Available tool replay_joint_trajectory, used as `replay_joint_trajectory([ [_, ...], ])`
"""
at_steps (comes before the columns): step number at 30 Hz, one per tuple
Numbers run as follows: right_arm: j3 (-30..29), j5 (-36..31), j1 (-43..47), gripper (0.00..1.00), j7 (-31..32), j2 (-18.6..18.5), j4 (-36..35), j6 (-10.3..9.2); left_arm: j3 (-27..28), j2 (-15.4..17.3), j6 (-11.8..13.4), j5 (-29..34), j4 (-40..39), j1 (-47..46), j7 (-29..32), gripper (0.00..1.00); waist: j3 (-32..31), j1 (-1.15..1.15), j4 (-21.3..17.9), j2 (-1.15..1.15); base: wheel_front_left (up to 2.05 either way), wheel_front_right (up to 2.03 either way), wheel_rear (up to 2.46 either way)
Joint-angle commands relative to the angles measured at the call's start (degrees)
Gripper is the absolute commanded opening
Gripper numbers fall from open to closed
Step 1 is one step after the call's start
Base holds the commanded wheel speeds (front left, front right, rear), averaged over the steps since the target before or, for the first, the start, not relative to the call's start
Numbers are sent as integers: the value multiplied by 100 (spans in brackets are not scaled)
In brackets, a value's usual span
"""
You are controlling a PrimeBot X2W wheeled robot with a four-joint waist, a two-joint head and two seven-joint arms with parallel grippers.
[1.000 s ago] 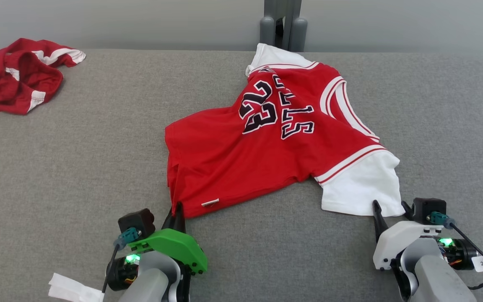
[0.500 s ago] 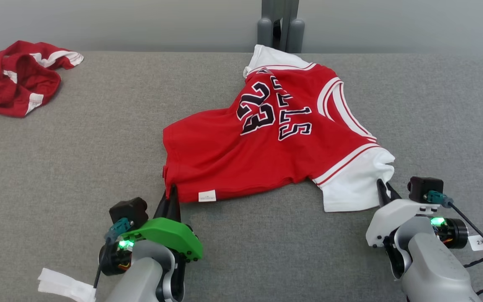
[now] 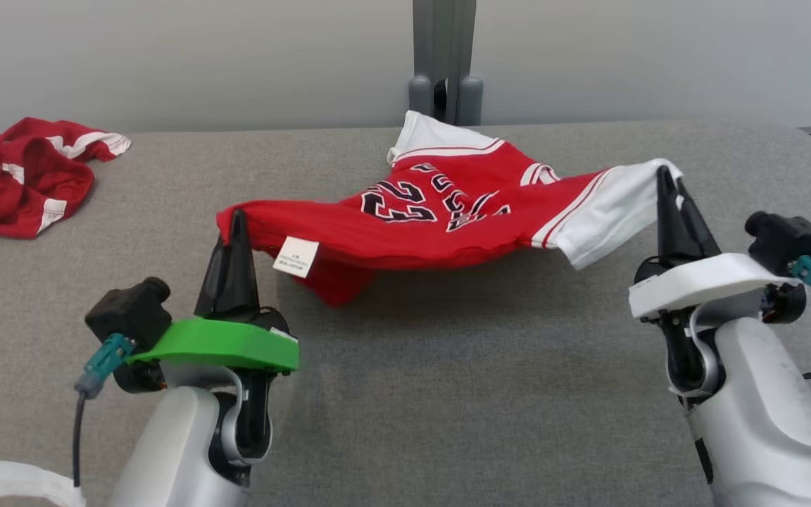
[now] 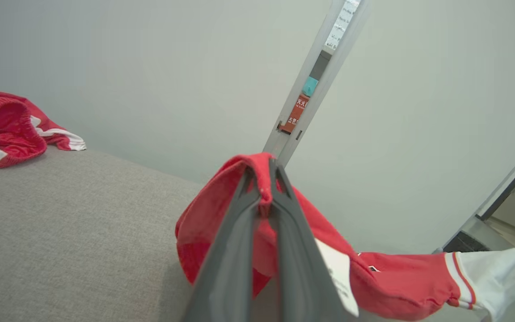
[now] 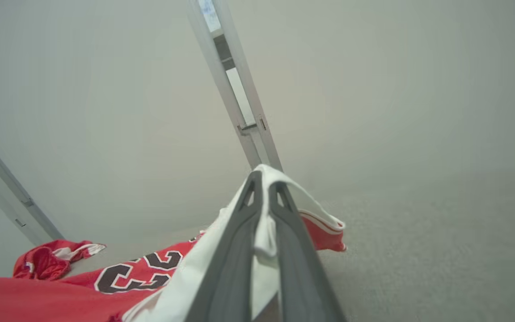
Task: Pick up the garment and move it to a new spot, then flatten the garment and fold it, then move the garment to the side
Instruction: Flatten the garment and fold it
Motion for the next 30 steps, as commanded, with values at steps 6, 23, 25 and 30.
replay_joint_trajectory([
  [6, -328, 157, 604, 0, 448, -238, -2372, 0, 293, 150, 32, -327, -1348, 206, 197, 0, -320, 0, -190, 0, 0, 0, 0],
  [23, -1386, 126, 1036, 0, 2631, 26, -6610, 0, 497, 990, 721, -606, -4486, -239, 2088, 0, -155, 0, -337, 0, 0, 0, 0],
  [25, -1315, 170, 972, 0, 2784, 41, -6425, 0, 461, 947, 752, -709, -4431, -332, 2205, 0, 49, 0, -340, 0, 0, 0, 0],
  [30, -893, 176, 355, 0, 2887, -89, -5521, 0, 598, 908, 736, -893, -3843, -824, 2296, 0, 729, 0, -378, 0, 0, 0, 0],
])
